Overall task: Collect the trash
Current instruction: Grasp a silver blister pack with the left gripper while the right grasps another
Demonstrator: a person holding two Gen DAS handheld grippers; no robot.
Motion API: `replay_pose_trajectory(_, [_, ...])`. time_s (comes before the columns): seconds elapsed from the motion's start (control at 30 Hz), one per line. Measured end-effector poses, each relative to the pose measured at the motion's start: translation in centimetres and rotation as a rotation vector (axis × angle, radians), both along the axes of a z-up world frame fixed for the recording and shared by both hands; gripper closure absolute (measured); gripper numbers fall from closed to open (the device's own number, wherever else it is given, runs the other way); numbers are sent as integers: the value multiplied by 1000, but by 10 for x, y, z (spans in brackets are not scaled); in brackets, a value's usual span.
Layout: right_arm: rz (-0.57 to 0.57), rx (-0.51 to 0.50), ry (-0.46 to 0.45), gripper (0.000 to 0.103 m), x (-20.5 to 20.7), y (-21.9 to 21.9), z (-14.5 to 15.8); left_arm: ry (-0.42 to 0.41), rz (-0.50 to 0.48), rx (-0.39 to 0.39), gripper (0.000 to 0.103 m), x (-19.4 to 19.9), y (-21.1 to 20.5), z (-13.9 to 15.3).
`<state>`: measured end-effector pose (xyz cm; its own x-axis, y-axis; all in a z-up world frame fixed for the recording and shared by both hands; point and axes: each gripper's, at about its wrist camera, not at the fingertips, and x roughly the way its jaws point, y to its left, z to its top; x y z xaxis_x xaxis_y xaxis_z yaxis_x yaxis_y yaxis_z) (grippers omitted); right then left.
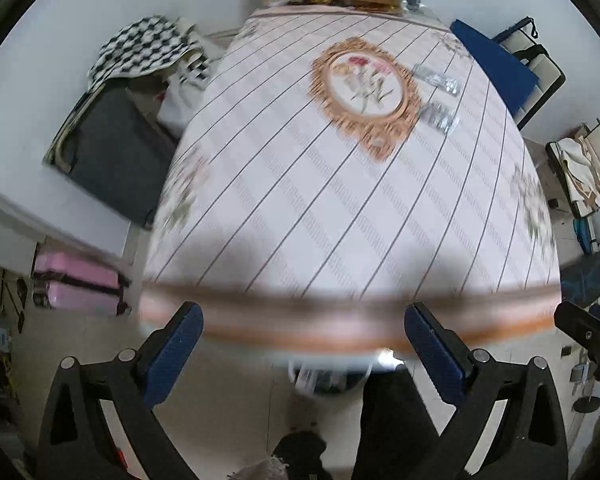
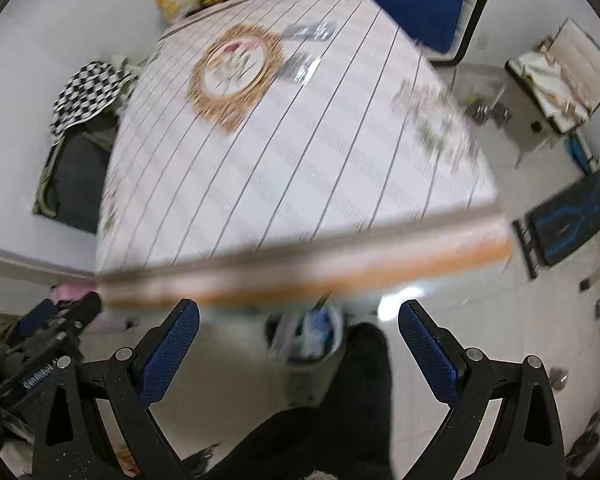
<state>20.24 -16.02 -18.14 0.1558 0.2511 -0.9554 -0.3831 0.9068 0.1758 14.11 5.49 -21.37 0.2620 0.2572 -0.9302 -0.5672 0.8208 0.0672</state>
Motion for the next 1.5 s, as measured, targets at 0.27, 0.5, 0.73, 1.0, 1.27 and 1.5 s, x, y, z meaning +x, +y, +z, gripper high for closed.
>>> replay_pose_trajectory(0.27, [-6, -124, 10, 2, 204, -7, -41, 83, 68, -185, 1, 180, 28, -33])
replay_pose_trajectory(0.5, [-130, -166, 78, 2, 351, -19, -100, 92, 380, -543, 1, 306, 62, -103])
replay_pose_trajectory(0.73, [-139, -165, 111, 2, 435, 7, -133, 174, 518, -572, 34, 348, 72, -144])
replay_pose_trajectory(1.0, [132, -117, 86, 2, 475, 88, -132, 226, 303, -262, 47, 327, 81, -127])
replay_pose_trajectory(1.27, [681, -292, -82, 2, 462, 235, -161, 248, 322, -111, 47, 290, 129, -131])
replay_pose_trajectory(1.5, [673, -263, 3, 25, 473, 255, -178, 225, 314, -109, 48, 286, 136, -131])
